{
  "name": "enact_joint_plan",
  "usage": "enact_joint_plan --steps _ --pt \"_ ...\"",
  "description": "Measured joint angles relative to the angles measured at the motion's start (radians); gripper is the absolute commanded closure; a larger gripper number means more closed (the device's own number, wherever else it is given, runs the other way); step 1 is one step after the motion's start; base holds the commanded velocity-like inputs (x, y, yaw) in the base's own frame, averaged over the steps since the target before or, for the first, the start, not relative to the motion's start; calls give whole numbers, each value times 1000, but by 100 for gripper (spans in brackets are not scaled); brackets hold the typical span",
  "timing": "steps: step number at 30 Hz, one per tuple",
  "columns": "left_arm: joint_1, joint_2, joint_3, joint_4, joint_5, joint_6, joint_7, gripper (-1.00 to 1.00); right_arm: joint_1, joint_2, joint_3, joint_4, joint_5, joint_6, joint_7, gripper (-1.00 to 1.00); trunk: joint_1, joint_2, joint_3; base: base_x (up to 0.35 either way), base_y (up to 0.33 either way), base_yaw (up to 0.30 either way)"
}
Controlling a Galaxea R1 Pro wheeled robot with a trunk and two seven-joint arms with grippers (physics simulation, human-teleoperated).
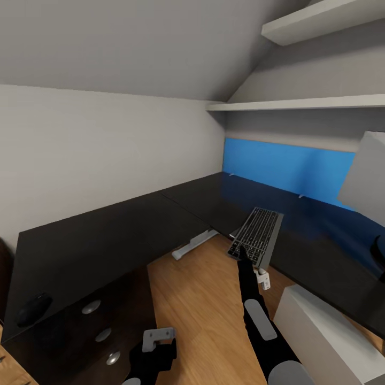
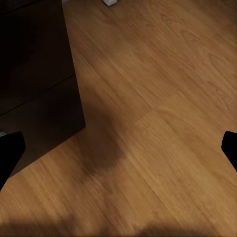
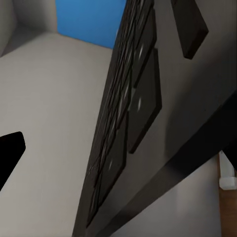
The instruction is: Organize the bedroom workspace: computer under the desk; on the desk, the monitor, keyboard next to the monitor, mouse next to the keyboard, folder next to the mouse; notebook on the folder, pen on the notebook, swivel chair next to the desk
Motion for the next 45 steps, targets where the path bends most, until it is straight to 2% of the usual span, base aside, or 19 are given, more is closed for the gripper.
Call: enact_joint_plan --steps 8,9,24,45 --pt "0 0 0 0 1 0 0 -100 0 0 1 -2 0 0 -1 -100 0 0 0 1 0 0" --pt "0 0 0 0 1 0 0 -100 0 0 1 -3 1 0 -1 100 0 0 0 0 0 0" --pt "0 0 -1 0 1 0 0 -100 0 0 1 -5 8 -3 -1 100 0 0 0 0 0 0" --pt "0 -1 1 0 1 0 0 -100 0 0 22 -18 7 13 27 100 -80 147 66 0 0 0"
